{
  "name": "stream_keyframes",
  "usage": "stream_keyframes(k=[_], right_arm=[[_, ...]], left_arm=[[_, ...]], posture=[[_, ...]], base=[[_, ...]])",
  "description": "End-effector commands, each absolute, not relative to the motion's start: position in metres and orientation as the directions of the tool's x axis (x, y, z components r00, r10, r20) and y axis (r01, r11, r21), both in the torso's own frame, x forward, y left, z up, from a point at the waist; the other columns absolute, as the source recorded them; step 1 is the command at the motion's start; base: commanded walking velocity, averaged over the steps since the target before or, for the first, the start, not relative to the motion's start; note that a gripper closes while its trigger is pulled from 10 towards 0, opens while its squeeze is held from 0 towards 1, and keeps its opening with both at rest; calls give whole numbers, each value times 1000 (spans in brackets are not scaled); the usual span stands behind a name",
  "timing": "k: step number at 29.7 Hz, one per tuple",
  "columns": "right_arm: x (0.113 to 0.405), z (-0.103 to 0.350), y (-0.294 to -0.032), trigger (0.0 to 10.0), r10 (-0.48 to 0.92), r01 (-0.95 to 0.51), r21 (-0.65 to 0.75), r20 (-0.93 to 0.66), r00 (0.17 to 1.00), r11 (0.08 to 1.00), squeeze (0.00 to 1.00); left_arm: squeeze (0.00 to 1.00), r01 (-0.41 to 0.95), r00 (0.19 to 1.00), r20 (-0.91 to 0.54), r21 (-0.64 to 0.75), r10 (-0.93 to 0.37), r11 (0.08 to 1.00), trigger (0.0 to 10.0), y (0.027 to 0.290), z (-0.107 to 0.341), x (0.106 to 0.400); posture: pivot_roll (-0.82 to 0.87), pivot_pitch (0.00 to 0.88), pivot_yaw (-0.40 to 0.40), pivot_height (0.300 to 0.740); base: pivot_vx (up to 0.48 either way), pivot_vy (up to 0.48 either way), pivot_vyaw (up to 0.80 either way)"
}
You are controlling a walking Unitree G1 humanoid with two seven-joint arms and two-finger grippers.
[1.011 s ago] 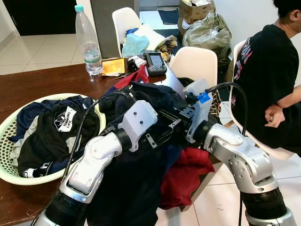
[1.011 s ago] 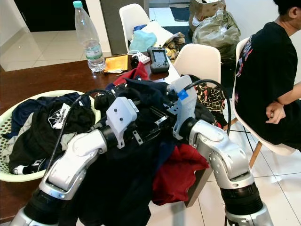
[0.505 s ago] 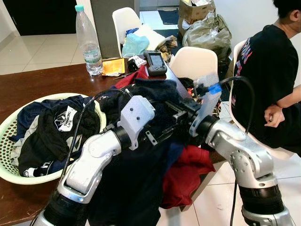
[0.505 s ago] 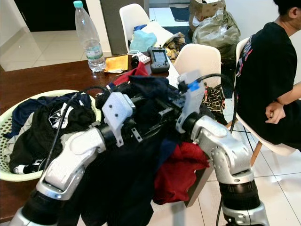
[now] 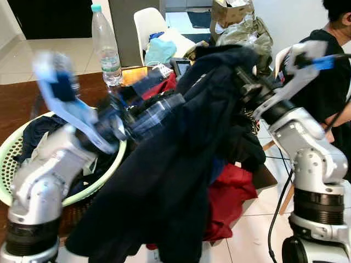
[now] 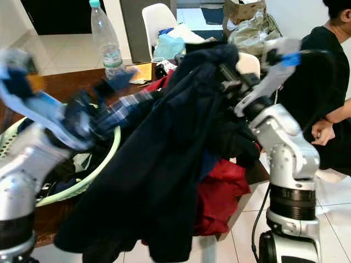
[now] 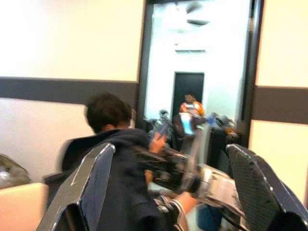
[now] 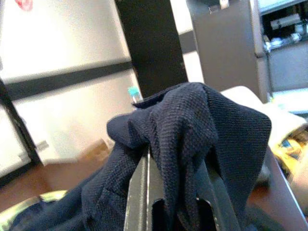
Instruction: Hang hanger
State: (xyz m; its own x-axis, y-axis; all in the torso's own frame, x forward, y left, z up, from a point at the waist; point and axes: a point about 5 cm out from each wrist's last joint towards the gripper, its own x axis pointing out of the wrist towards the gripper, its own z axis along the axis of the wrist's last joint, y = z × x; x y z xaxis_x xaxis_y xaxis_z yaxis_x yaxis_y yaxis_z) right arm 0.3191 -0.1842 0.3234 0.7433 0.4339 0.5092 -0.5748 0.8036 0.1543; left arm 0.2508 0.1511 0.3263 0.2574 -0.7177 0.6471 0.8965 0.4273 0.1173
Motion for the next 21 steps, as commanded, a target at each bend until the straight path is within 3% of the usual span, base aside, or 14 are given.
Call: stream_keyframes(k=[1,4,7,14,21], right_arm=[[309,345,-195,0,403,-590,120,622,671,798,0],[305,348,-196,0,421,-617,102,644,639,780,0],[288,351,-200,0,493,-698,36,681,540,715,0],[271,357,-210,0,515,-747,3,722,462,665,0],[259,364,-207,0,537,-793,-36,755,377,608,0]], left_arm=[[0,887,269,663,112,-698,448,10000,158,332,251],[0,875,291,674,100,-679,474,10000,164,334,254],[0,844,355,704,40,-615,534,10000,189,339,261],[0,838,398,739,-51,-544,544,10000,224,332,267],[0,904,368,705,-119,-606,411,10000,244,289,269]], posture=[[83,112,-16,740],[83,111,-15,740],[83,114,-11,740],[75,116,-5,740],[75,117,-3,740]], base=[[0,0,0],[0,0,0],[0,0,0],[0,0,0],[0,0,0]])
